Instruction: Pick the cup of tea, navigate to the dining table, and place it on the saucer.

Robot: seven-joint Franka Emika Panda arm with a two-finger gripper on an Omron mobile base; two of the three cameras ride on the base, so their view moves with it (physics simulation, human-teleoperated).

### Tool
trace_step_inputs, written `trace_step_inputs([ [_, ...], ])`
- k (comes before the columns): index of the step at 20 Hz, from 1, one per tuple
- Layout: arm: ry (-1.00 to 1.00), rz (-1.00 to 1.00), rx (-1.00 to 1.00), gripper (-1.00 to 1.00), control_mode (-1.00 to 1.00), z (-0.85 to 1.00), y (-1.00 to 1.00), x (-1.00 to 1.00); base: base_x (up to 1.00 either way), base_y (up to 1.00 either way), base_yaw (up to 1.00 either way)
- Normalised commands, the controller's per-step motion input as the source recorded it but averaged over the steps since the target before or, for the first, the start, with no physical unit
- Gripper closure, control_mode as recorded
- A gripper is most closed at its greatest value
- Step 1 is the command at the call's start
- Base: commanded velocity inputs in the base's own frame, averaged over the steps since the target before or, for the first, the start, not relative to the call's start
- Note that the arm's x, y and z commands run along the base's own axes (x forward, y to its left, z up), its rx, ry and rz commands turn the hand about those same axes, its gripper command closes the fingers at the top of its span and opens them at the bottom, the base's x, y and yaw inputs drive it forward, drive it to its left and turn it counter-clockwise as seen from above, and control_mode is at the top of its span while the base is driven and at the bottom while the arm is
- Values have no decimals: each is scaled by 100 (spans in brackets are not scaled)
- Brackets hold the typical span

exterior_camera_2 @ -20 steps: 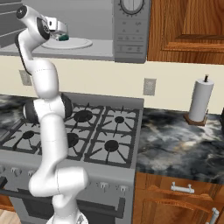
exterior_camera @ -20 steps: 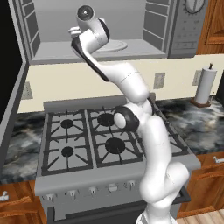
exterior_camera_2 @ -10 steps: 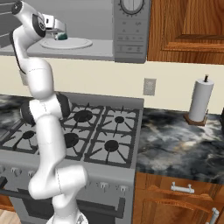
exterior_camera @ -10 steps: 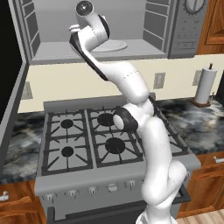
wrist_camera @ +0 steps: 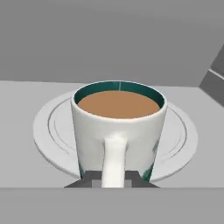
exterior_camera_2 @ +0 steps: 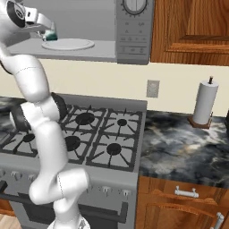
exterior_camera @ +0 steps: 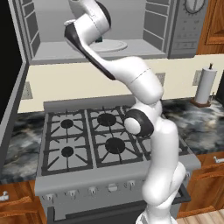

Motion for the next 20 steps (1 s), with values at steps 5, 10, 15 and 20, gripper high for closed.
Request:
trace_step_inputs([
  [5, -11, 0, 0, 100, -100, -69, 1, -100, 0, 0, 0],
  [10, -22, 0, 1, 100, -100, -29, 0, -88, 0, 0, 0],
  [15, -17, 3, 7, 100, -100, 0, -4, -100, 0, 0, 0],
  [20, -8, 5, 13, 100, -100, -9, -13, -100, 0, 0, 0],
])
